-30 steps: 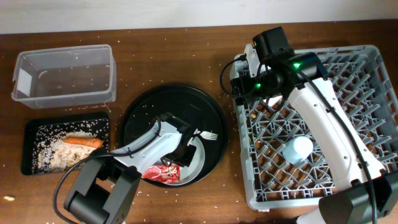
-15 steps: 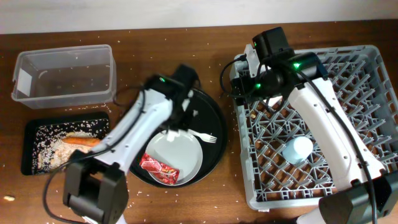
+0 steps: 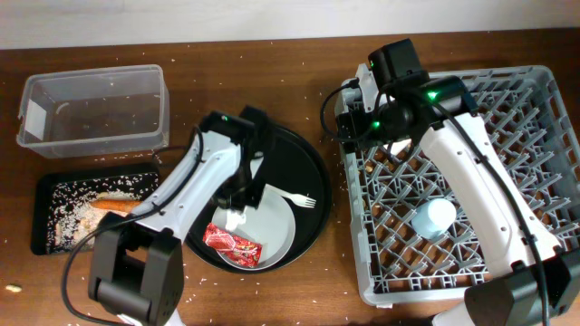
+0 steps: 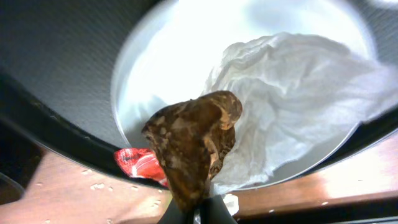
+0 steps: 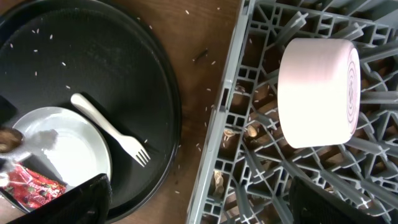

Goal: Sort waste into correct bins and load items into the dishwasher rack
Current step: 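Drop the white tissue into the clear plastic bin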

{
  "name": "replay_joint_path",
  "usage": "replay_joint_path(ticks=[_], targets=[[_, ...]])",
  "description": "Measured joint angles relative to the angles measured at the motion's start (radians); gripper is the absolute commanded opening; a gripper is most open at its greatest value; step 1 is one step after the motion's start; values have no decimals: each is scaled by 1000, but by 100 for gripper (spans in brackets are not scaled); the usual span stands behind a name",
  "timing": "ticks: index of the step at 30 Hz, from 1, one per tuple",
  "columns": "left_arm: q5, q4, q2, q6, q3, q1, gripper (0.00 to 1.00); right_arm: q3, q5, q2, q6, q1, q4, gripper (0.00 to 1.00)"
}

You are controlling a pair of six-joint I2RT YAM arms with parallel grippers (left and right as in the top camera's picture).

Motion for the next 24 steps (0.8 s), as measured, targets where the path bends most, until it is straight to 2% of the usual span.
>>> replay_joint_path(ticks=[1, 2, 3, 4, 5, 13, 18, 20, 24], targets=[[5, 5, 0, 0, -50, 0, 13, 0, 0, 0, 0, 0, 2, 90], [6, 5, 1, 1, -76, 0, 18, 0, 0, 0, 0, 0, 2, 90], [8, 5, 1, 2, -82, 0, 18, 0, 0, 0, 0, 0, 2, 90], [13, 9, 1, 6, -84, 0, 4, 0, 0, 1, 0, 0, 2, 90], [16, 11, 1, 7, -84, 0, 0, 0, 0, 1, 0, 0, 2, 90], [20, 60, 1, 11, -82, 0, 1, 0, 0, 1, 0, 0, 2, 90], [27, 70, 1, 11, 171, 33, 1, 0, 0, 1, 0, 0, 0, 90], [-19, 104, -1, 11, 354, 124, 0, 0, 0, 1, 0, 0, -1, 90], [-71, 247, 0, 11, 418, 335, 0, 0, 0, 1, 0, 0, 0, 90]])
